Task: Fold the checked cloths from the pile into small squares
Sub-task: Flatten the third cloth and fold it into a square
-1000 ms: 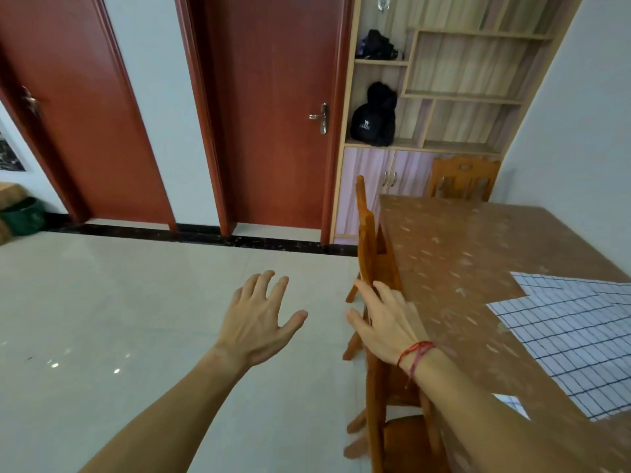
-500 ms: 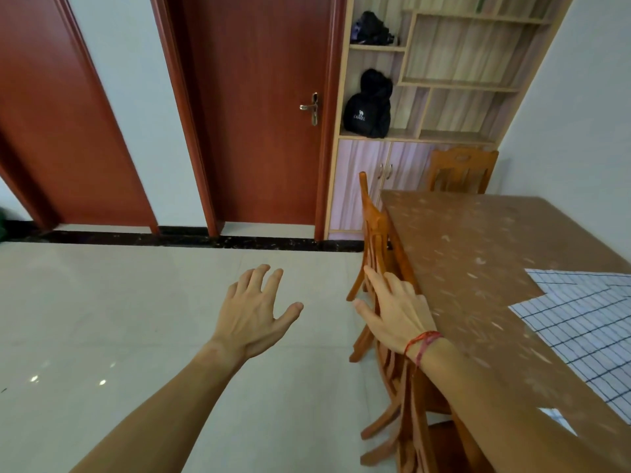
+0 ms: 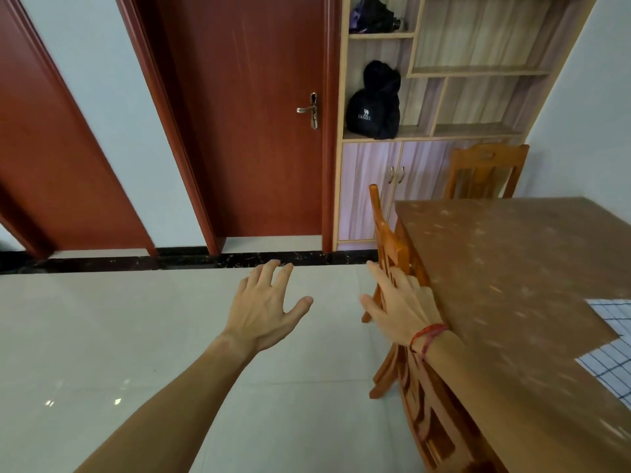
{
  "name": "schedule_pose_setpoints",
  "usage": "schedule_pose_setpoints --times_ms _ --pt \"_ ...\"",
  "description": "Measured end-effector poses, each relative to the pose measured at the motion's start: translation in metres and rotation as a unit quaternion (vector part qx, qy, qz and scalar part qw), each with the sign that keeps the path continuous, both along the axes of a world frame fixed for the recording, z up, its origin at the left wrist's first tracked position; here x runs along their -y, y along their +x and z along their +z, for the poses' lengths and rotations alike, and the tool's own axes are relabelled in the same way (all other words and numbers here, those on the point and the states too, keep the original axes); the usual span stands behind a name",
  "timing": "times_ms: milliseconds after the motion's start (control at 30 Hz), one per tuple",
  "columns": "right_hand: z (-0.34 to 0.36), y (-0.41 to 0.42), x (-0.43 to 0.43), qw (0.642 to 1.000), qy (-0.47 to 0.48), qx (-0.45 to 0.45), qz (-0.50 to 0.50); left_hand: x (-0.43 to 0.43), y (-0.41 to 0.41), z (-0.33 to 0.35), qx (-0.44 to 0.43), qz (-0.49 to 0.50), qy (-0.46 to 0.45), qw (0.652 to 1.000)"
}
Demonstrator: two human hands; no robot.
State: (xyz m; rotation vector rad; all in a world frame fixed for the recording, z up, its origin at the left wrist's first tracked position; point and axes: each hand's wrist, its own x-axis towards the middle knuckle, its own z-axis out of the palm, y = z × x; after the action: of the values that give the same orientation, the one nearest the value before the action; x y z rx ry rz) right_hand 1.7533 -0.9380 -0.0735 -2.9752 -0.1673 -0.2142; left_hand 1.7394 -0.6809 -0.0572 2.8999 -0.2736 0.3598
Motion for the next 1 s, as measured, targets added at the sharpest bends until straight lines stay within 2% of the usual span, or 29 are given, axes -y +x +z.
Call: schedule_pose_setpoints --times_ms 300,467,567,767,1000 --pt "0.009 0.090 0.026 0.999 0.030 -0.009 -0.030 0.028 0.121 0.006 -0.003 -0.051 0.006 0.999" --pt "0.009 0.117 0.054 0.995 0.038 -0.022 -0.093 0.066 0.186 0.007 -0.011 -0.126 0.006 0.992" --pt "0.009 0.129 0.073 0.985 0.029 -0.043 -0.163 0.095 0.229 0.002 -0.016 -0.191 0.012 0.981" --pt "0.007 0.146 0.113 0.945 0.024 -0.031 -0.325 0.167 0.312 0.002 -0.020 -0.343 0.003 0.939" --pt "0.022 0.107 0.145 0.874 0.014 -0.029 -0.485 0.255 0.349 0.004 -0.048 -0.490 0.012 0.871"
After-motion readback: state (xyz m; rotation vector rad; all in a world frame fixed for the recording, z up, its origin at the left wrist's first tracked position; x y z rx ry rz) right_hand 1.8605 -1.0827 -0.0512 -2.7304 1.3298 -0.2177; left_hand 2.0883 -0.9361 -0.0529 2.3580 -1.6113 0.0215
